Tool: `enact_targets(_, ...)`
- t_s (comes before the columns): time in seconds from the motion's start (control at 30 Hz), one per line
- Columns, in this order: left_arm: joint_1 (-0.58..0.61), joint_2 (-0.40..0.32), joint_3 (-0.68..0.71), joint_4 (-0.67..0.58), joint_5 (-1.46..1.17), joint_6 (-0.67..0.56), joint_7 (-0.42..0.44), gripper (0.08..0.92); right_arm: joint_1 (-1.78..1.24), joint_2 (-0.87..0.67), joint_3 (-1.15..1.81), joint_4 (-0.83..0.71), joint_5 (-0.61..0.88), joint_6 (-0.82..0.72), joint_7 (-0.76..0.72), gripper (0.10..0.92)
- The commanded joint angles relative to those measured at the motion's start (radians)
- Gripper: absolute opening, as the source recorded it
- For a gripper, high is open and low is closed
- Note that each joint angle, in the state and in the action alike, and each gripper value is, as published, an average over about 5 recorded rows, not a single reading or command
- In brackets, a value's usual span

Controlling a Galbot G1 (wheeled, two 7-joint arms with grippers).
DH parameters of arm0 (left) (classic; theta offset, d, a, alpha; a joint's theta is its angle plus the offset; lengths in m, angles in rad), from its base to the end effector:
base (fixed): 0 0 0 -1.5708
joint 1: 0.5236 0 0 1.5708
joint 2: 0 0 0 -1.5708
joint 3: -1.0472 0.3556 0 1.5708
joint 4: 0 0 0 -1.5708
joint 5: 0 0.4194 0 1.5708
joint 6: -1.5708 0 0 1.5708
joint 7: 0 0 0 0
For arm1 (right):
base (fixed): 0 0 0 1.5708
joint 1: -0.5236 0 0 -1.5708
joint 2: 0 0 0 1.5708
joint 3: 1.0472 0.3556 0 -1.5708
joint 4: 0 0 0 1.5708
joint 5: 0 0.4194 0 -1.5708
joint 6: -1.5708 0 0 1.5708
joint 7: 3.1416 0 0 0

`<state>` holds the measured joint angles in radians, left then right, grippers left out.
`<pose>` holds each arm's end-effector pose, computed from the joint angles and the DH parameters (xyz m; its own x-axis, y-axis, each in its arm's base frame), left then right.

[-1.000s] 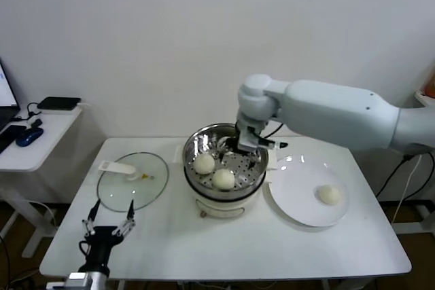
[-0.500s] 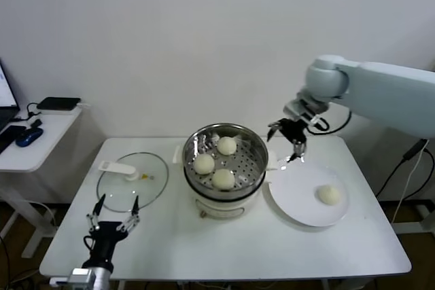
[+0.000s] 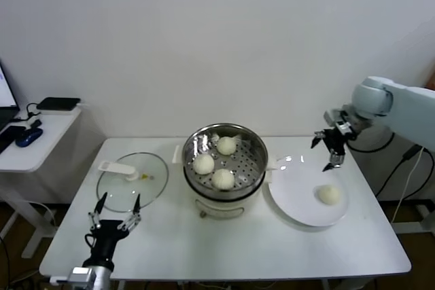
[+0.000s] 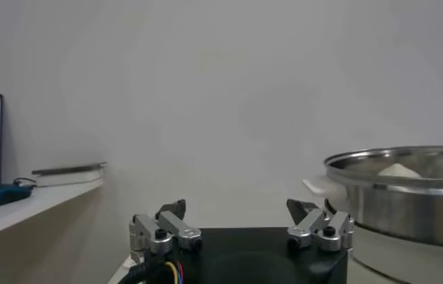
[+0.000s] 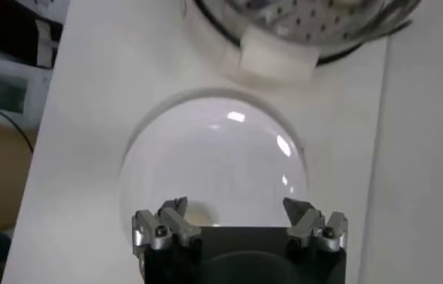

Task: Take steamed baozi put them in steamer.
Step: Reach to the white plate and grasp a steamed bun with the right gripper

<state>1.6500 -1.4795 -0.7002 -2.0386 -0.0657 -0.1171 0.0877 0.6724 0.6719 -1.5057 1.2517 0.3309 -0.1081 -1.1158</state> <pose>0.2130 0.0807 -0.3406 -0.9998 -0.0161 0.0099 -0.0149 0.9940 0.1085 0.6024 -0.1590 -0.0879 -0.1327 -0.1128 0.9847 -0.9783 -0.1446 -0.1484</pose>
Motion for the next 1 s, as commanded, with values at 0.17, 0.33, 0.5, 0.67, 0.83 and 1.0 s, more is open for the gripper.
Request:
enact_targets(0.17, 0.003, 0.000, -0.005, 0.007, -0.003, -0.002, 0.001, 0.823, -0.319, -0.025, 0.192, -0.140, -0.265, 0.034, -0.027, 0.823)
enact_targets(0.33, 0.001, -0.001, -0.006, 0.010, -0.001, -0.001, 0.001, 0.823, -0.390, 0.004, 0.263, -0.212, -0.270, 0.033, -0.025, 0.823)
enact_targets(0.5, 0.001, -0.003, -0.006, 0.013, 0.001, -0.001, 0.000, 0.823, -0.438, 0.020, 0.304, -0.240, -0.281, 0.032, -0.012, 0.823)
enact_targets(0.67, 0.000, -0.006, -0.004, 0.014, 0.004, 0.000, 0.001, 0.823, -0.485, 0.045, 0.356, -0.283, -0.308, 0.038, -0.008, 0.823)
enact_targets(0.83, 0.002, -0.008, -0.004, 0.013, 0.006, -0.001, 0.002, 0.823, -0.518, 0.069, 0.391, -0.317, -0.321, 0.043, -0.003, 0.823)
enact_targets(1.0, 0.004, -0.009, -0.005, 0.015, 0.006, -0.003, 0.002, 0.823, -0.542, 0.096, 0.426, -0.357, -0.344, 0.059, 0.003, 0.823)
